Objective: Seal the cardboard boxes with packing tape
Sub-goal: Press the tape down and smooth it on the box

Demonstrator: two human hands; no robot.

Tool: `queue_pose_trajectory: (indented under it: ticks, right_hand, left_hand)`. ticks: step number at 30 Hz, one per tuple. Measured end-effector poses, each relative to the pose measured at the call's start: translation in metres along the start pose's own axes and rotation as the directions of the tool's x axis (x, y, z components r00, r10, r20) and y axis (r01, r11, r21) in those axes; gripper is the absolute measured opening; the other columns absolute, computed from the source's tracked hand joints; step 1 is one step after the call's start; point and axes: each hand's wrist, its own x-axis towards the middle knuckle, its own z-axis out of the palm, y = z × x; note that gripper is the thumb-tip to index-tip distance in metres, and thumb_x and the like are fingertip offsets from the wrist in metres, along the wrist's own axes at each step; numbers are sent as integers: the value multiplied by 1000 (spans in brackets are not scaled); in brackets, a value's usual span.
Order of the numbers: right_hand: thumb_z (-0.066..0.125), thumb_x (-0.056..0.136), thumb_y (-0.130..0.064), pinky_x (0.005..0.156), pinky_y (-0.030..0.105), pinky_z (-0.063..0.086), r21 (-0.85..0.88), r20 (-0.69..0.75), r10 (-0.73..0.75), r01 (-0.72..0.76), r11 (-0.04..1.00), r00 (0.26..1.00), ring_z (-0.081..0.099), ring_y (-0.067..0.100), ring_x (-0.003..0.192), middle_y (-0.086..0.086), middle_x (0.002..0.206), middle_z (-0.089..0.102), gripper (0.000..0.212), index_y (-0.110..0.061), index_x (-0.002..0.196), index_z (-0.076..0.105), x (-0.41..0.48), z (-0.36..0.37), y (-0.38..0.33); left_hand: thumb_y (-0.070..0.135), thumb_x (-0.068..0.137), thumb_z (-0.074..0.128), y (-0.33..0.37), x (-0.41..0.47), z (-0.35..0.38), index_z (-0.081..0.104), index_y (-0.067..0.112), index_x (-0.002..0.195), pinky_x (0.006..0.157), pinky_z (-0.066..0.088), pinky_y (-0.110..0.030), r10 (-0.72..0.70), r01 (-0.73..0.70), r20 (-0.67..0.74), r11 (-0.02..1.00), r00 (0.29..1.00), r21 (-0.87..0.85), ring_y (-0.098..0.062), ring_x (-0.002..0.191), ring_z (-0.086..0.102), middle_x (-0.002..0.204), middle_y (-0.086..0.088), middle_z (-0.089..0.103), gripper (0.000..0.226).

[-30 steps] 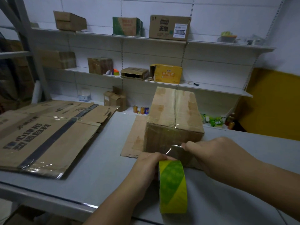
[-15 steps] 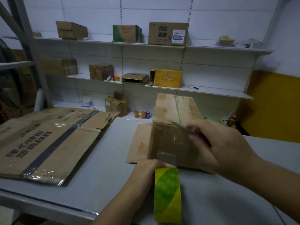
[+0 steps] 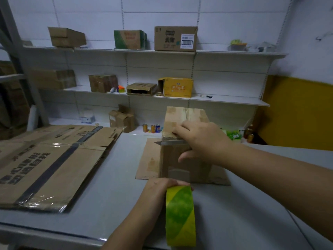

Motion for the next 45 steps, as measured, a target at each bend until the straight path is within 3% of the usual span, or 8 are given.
queue_pose_trajectory:
  ticks: [7,12,18,21,26,28,36,45]
  right_hand:
    - [20,91,-65,44,14,29,571,-326,420,-178,802,847,46,4,56,-12,70,46,38,-32,99,35,-78,-3,26]
    - [55,90,-41,55,27,37,185,117,453,-467,864,884,61,18,76,-10,79,60,18,-28,86,66,-183,78,55]
    - [63,86,-44,61,25,38,125,79,538,-544,830,839,60,17,90,-8,94,64,21,-27,94,72,-190,93,38]
    - [70,83,-23,73,25,47,544,-26,578,-473,693,816,59,13,93,-5,101,64,18,-25,101,69,-171,72,14]
    - [65,85,-1,89,19,50,923,163,216,-226,312,963,57,-4,109,-8,123,57,50,-25,126,52,-115,59,-56]
    - [54,90,5,73,15,51,895,-2,248,-108,433,969,66,-2,85,1,104,64,31,-18,110,58,-113,64,-68]
    - [64,80,2,79,26,49,999,-21,257,14,30,966,62,10,95,-8,100,65,36,-32,90,61,-97,64,-78]
    - [55,93,-17,77,24,50,971,36,90,-56,231,995,63,7,90,-10,94,66,19,-34,92,63,-102,30,-58]
  left_hand:
    - [27,76,62,-4,-4,0,78,13,75,87,53,-45,-27,19,-55,991,998,-130,-37,94,67,90,-19,72,21]
    - [11,90,43,-2,-4,10,77,8,68,72,54,-35,-64,40,-131,983,989,-178,-33,79,68,85,-21,72,41]
    - [26,85,50,-1,-10,21,78,16,71,86,48,-47,-69,38,-225,990,972,-139,-39,91,63,89,-18,73,33]
    - [27,84,54,0,-21,29,78,21,65,82,55,-37,16,-31,-238,998,971,-60,-23,87,70,78,-6,74,31]
    - [18,93,47,4,-35,37,74,23,86,65,51,-12,109,-102,-162,994,981,50,-3,82,68,90,5,74,28]
    - [23,90,48,4,-35,28,72,24,102,73,50,-13,116,-112,-99,993,988,46,-2,98,64,115,1,64,27]
    - [25,70,64,6,-38,10,75,12,97,87,52,-30,39,-46,-104,996,994,-72,-20,106,63,114,-8,66,32]
    - [26,60,83,31,-40,-9,78,22,84,80,56,-41,211,-202,-19,956,977,211,-23,84,67,85,-9,73,25]
